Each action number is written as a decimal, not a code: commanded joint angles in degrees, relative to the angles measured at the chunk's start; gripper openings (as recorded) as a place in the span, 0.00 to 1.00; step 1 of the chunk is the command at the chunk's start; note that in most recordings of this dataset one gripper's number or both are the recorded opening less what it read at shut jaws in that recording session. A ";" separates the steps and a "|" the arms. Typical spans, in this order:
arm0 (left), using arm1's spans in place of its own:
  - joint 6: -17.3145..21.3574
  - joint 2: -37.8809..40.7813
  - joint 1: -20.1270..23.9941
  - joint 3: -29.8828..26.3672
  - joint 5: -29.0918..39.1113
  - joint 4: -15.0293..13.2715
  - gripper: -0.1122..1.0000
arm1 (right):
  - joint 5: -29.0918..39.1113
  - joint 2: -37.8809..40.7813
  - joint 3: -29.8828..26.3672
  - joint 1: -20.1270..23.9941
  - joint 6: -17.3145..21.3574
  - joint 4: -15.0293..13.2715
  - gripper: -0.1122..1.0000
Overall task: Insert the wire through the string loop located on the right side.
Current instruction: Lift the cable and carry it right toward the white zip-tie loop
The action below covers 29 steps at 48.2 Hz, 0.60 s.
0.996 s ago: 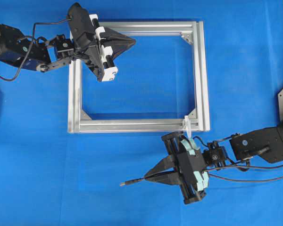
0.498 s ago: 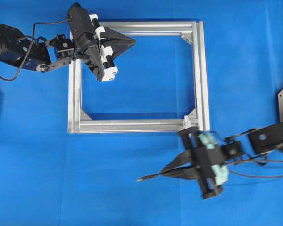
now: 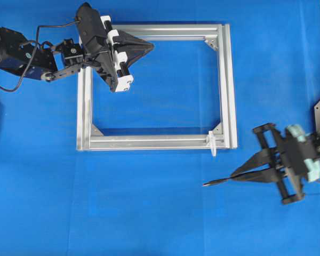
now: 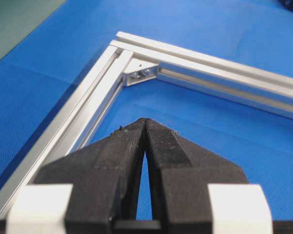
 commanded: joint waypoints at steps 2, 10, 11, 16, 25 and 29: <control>0.18 -1.58 0.00 -1.05 -0.70 0.09 0.10 | 2.29 -5.10 2.02 0.26 0.00 0.09 0.07; 0.18 -1.58 -0.09 -1.05 -0.97 0.09 0.10 | 6.15 -9.84 4.57 0.18 0.00 0.09 0.07; 0.18 -1.58 0.00 -1.05 -0.97 0.09 0.10 | 6.33 -10.20 4.66 0.26 0.00 0.09 0.07; 0.18 -1.58 0.00 -1.05 -1.23 0.09 0.10 | 6.94 -11.07 5.36 0.26 0.00 0.09 0.07; 0.18 -1.58 0.00 -1.05 -1.41 0.09 0.10 | 7.29 -10.99 5.89 0.26 0.00 0.09 0.07; 0.18 -1.58 0.00 -1.05 -1.41 0.09 0.10 | 7.29 -10.99 5.98 0.26 -0.09 0.09 0.07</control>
